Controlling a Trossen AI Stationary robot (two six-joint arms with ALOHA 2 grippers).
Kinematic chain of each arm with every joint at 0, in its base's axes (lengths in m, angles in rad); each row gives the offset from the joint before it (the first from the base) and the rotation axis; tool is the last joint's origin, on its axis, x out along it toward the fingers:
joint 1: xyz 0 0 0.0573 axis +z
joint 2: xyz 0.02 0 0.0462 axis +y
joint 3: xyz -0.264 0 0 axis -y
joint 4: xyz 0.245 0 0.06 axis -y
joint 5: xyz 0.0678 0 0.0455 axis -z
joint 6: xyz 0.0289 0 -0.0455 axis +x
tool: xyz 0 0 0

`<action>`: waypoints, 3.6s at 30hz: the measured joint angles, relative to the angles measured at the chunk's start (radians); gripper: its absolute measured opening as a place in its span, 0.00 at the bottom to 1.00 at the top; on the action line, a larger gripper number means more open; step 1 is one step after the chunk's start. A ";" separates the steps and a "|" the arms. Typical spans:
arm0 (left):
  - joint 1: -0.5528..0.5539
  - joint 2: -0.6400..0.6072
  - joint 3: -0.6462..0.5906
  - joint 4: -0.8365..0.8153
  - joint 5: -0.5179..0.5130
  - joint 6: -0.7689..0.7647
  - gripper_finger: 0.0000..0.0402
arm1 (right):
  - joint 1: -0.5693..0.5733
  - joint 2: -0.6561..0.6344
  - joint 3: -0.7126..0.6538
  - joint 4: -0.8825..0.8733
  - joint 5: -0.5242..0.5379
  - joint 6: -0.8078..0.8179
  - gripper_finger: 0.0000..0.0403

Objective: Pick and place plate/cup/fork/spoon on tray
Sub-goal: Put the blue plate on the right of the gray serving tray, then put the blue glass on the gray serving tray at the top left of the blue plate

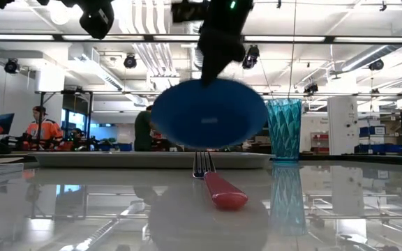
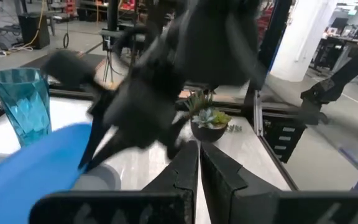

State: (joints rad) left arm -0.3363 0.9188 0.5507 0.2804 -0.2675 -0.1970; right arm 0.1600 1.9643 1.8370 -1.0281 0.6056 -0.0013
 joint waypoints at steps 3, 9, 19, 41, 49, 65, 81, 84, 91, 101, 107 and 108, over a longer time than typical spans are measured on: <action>-0.002 -0.001 0.000 -0.002 0.000 0.000 0.00 | -0.024 0.042 0.000 0.009 0.000 0.000 0.02; -0.005 0.001 0.000 -0.004 -0.004 0.001 0.00 | -0.052 0.083 0.000 0.045 0.008 -0.014 0.02; -0.005 -0.002 0.000 0.003 -0.054 0.001 0.00 | -0.078 0.088 0.000 0.133 -0.012 -0.011 0.02; -0.005 -0.001 -0.002 -0.009 -0.052 -0.006 0.00 | -0.116 0.127 0.000 0.173 -0.163 0.100 0.21; -0.005 -0.001 -0.002 -0.011 -0.055 -0.006 0.00 | -0.107 0.071 -0.001 0.158 -0.236 0.116 0.22; -0.005 -0.002 -0.002 -0.037 -0.055 -0.033 0.00 | 0.010 -0.115 -0.013 0.094 -0.241 0.132 0.13; -0.006 -0.002 -0.002 -0.036 -0.055 -0.034 0.00 | -0.029 -0.311 -0.049 0.057 -0.273 0.117 0.11; -0.006 -0.002 -0.002 -0.036 -0.055 -0.034 0.00 | -0.059 -0.369 -0.093 0.061 -0.274 0.133 0.11; -0.006 -0.002 -0.002 -0.036 -0.055 -0.035 0.00 | -0.178 -0.497 -0.266 0.076 -0.269 0.202 0.11; -0.006 -0.002 -0.002 -0.036 -0.054 -0.034 0.00 | -0.469 -0.602 -0.444 0.096 -0.269 0.380 0.11; -0.006 -0.002 -0.002 -0.036 -0.054 -0.034 0.00 | -0.616 -0.588 -0.466 0.096 -0.318 0.396 0.16; -0.006 -0.002 -0.002 -0.036 -0.054 -0.034 0.00 | -0.634 -0.581 -0.466 0.097 -0.335 0.396 0.19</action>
State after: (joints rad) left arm -0.3424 0.9173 0.5491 0.2447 -0.3218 -0.2309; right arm -0.4739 1.3832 1.3706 -0.9311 0.2710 0.3946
